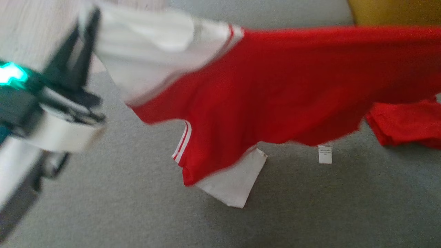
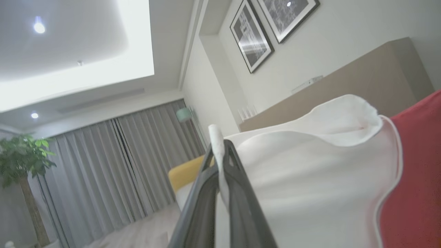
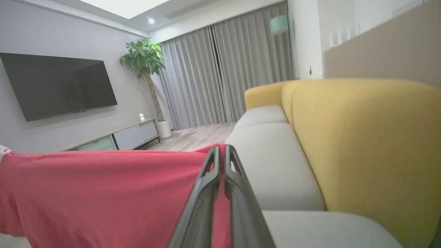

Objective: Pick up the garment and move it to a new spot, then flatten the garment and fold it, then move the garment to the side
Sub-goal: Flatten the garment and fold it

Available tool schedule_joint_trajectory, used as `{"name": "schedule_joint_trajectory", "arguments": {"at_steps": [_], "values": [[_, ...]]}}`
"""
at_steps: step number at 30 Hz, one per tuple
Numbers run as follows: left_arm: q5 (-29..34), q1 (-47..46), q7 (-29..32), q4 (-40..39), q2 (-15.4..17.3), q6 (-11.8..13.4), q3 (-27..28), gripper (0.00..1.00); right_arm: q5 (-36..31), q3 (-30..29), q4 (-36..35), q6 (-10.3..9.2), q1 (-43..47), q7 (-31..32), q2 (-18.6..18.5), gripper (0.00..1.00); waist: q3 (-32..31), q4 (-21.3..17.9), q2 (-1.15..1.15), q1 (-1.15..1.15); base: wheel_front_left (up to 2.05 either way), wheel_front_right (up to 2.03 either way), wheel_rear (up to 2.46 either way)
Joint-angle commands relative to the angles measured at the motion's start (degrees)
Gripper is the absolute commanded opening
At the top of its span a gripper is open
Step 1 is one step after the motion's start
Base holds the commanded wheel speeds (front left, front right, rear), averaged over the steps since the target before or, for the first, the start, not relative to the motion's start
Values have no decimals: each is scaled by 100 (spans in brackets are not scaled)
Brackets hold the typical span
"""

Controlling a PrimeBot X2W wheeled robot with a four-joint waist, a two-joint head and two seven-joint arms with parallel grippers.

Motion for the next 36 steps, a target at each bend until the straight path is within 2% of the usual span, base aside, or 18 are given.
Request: {"name": "schedule_joint_trajectory", "arguments": {"at_steps": [1, 5, 9, 13, 18, 21, 23, 28, 31, 36], "values": [[-25, -519, 75, -163, 343, -21, 463, 0, -26, -175, -103, 37, -138, -82, -426, 0, -99, -114, 0, 2, 0, 0, 0], [-185, -1101, 364, -370, 533, -220, 735, 0, -218, -478, -424, 37, -585, 68, -614, 0, -116, -196, 0, 2, 0, 0, 0], [-496, -1690, 531, -39, 380, -489, 887, 0, -509, -527, -461, 37, -1231, 461, -492, 0, -20, -211, 0, 2, 0, 0, 0], [-615, -2364, 826, 813, 64, -934, 681, 0, -890, -223, -137, 37, -2161, 979, 129, 0, 292, -178, 0, 2, 0, 0, 0], [-202, -3559, 894, 2174, -524, -1303, 341, 0, -1518, 377, 792, 37, -3599, 1539, 1170, 0, 1074, -80, 0, 2, 0, 0, 0], [226, -4463, 677, 3039, -941, -1328, 217, 0, -1797, 545, 1429, 37, -4448, 1527, 1657, 0, 1609, 29, 0, 2, 0, 0, 0], [514, -5050, 424, 3555, -1206, -1225, 187, 0, -2036, 639, 1825, 37, -5002, 1353, 1869, 0, 1925, 76, 0, 2, 0, 0, 0], [949, -6037, -361, 4480, -1750, -973, 208, 0, -2565, 756, 2741, 37, -6061, 525, 2170, 0, 2386, 178, 0, 2, 0, 0, 0], [998, -6075, -518, 4717, -1925, -1085, 158, 0, -2675, 925, 3156, 37, -6203, 197, 2256, 0, 2543, 268, 0, 2, 0, 0, 0], [1020, -5326, -578, 4598, -1915, -1284, 54, 0, -2688, 1422, 3602, 37, -5885, 8, 2332, 0, 2761, 386, 0, 2, 0, 0, 0]]}}
